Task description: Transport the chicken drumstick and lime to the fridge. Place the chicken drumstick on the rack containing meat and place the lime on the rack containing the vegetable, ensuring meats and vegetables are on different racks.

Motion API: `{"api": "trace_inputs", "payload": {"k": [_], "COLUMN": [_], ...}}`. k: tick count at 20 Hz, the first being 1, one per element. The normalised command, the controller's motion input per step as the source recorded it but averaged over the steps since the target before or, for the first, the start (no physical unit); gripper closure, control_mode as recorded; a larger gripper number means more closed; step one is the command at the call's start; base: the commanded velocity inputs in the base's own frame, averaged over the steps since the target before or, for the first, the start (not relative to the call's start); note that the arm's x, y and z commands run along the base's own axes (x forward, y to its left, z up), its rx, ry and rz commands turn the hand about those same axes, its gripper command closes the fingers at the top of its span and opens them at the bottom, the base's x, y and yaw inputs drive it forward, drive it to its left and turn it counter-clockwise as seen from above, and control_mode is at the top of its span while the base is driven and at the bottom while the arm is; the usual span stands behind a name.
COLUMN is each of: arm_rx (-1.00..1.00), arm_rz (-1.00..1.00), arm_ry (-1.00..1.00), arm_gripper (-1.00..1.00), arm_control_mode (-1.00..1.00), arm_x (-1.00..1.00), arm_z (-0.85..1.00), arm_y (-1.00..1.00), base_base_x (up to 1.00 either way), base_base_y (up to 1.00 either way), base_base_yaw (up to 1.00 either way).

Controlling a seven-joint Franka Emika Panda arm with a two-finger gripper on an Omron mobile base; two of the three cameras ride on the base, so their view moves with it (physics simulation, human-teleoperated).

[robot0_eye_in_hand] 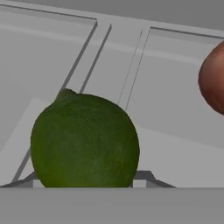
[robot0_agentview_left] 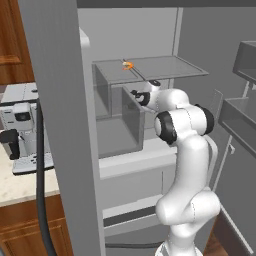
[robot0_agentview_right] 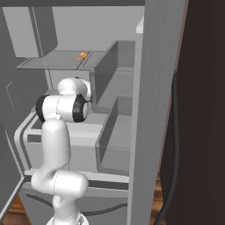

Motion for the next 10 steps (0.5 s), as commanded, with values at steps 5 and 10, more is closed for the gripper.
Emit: {"api": "trace_inputs", "payload": {"k": [5, 10], "arm_rx": [0.0, 0.0], "arm_rz": [0.0, 0.0], "arm_ry": [0.0, 0.01], "arm_gripper": [1.0, 1.0], "arm_control_mode": [-1.0, -1.0], "arm_x": [0.0, -0.2], "arm_z": [-0.47, -0.56], "arm_y": [0.0, 0.0], "base_base_x": [0.0, 0.0], "base_base_y": [0.0, 0.0], "base_base_yaw": [0.0, 0.0]}}
